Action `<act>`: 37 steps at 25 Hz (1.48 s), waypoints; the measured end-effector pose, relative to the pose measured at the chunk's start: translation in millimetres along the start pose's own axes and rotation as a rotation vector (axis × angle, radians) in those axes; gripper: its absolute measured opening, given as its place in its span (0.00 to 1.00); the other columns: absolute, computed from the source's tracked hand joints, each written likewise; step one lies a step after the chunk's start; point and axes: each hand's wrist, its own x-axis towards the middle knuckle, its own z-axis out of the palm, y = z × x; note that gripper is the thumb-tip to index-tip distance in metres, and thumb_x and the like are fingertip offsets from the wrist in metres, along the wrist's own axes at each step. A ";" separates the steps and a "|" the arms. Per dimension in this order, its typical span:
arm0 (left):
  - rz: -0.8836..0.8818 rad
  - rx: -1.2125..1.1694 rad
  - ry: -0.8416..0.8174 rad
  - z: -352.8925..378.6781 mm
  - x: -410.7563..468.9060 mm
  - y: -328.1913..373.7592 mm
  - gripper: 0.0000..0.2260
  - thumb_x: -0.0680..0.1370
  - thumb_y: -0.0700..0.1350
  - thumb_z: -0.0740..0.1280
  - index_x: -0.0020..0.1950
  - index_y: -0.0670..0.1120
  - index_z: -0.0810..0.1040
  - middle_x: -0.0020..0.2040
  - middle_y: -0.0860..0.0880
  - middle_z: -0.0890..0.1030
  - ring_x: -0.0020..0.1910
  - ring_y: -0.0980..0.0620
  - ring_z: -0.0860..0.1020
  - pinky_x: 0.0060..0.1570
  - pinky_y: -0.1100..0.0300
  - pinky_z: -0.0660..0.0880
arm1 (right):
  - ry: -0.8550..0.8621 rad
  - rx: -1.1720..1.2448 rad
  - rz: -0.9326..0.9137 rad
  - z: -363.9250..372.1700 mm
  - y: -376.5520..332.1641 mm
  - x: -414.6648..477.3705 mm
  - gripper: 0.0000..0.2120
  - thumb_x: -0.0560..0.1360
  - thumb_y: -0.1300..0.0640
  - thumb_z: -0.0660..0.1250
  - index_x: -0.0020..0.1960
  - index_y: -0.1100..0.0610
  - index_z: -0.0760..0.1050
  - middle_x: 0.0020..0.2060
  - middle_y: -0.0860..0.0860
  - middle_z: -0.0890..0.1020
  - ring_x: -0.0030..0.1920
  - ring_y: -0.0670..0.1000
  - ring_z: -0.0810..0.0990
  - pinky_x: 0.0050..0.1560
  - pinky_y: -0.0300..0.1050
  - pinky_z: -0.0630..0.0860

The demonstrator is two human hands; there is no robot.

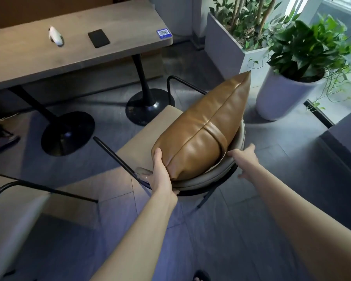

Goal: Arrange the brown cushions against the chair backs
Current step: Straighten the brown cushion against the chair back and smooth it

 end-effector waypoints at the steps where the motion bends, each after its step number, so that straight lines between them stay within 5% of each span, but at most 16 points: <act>1: 0.010 -0.014 0.018 1.1 0.8 -0.4 0.51 0.66 0.74 0.72 0.82 0.54 0.57 0.74 0.47 0.73 0.70 0.39 0.74 0.68 0.30 0.70 | -0.058 0.083 0.059 1.9 1.5 4.9 0.40 0.71 0.52 0.69 0.78 0.56 0.55 0.70 0.60 0.71 0.65 0.69 0.74 0.52 0.66 0.79; 4: 0.008 -0.020 0.039 5.8 4.7 1.9 0.46 0.70 0.71 0.71 0.81 0.51 0.61 0.72 0.47 0.74 0.68 0.39 0.74 0.68 0.32 0.71 | -0.167 0.111 0.066 4.0 1.2 16.7 0.20 0.77 0.57 0.65 0.66 0.57 0.66 0.57 0.60 0.76 0.52 0.65 0.80 0.43 0.67 0.83; 8: 0.033 0.003 0.034 9.0 12.8 16.9 0.44 0.71 0.70 0.72 0.80 0.51 0.63 0.71 0.46 0.75 0.67 0.40 0.75 0.66 0.32 0.73 | -0.232 0.142 0.042 7.5 -0.3 24.1 0.16 0.77 0.55 0.68 0.62 0.54 0.69 0.60 0.59 0.76 0.52 0.66 0.81 0.35 0.62 0.84; 12: 0.053 0.042 0.015 12.0 28.5 39.0 0.42 0.71 0.70 0.72 0.78 0.50 0.65 0.70 0.45 0.76 0.66 0.39 0.76 0.64 0.34 0.75 | -0.271 0.187 0.027 20.2 -5.7 30.2 0.23 0.75 0.51 0.71 0.67 0.49 0.69 0.64 0.56 0.78 0.53 0.69 0.82 0.31 0.57 0.84; 19: 0.098 0.107 -0.017 17.7 71.1 88.1 0.45 0.67 0.70 0.75 0.78 0.53 0.66 0.68 0.43 0.78 0.61 0.38 0.79 0.59 0.35 0.78 | -0.304 0.311 0.012 50.9 -24.9 36.6 0.27 0.74 0.50 0.73 0.70 0.46 0.66 0.64 0.52 0.79 0.56 0.64 0.83 0.41 0.69 0.84; 25: 0.104 0.169 -0.033 20.8 106.1 147.4 0.44 0.70 0.66 0.76 0.80 0.49 0.65 0.67 0.41 0.78 0.57 0.37 0.80 0.38 0.45 0.78 | -0.289 0.370 0.000 95.7 -52.5 37.8 0.27 0.74 0.50 0.74 0.70 0.46 0.67 0.66 0.50 0.78 0.59 0.64 0.82 0.37 0.67 0.84; 31: 0.128 0.179 -0.092 15.9 156.2 205.5 0.44 0.58 0.69 0.79 0.71 0.55 0.76 0.60 0.44 0.85 0.54 0.37 0.84 0.46 0.36 0.83 | -0.274 0.361 -0.037 145.6 -84.6 34.3 0.36 0.71 0.44 0.76 0.73 0.44 0.63 0.68 0.46 0.74 0.58 0.64 0.82 0.37 0.59 0.86; 37: 0.151 0.206 -0.103 12.7 201.9 261.6 0.47 0.52 0.69 0.80 0.69 0.56 0.78 0.59 0.43 0.85 0.54 0.35 0.84 0.52 0.27 0.78 | -0.278 0.343 -0.009 191.5 -115.8 32.0 0.48 0.72 0.41 0.75 0.80 0.44 0.48 0.73 0.48 0.68 0.66 0.58 0.76 0.48 0.56 0.86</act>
